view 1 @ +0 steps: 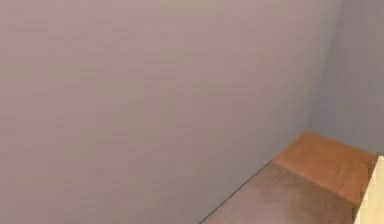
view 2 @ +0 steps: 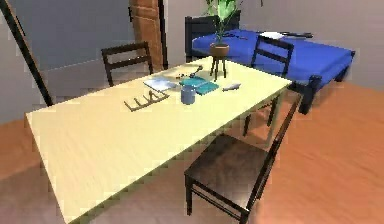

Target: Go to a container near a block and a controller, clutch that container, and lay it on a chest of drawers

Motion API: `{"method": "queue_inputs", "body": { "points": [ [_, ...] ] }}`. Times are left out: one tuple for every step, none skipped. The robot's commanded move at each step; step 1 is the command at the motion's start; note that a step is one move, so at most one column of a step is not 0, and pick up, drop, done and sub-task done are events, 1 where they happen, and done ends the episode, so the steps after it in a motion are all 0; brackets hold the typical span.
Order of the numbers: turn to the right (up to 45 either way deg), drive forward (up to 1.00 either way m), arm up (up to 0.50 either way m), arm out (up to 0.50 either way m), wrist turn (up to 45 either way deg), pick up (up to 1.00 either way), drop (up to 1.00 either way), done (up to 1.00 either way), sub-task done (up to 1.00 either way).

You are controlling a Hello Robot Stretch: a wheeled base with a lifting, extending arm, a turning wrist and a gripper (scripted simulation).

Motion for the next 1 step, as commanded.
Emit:
{"method": "queue_inputs", "body": {
  "points": [
    [0.0,0.2,0.0,0.0,0.0,0.0,0.0,0.0,0.0]
  ]
}}
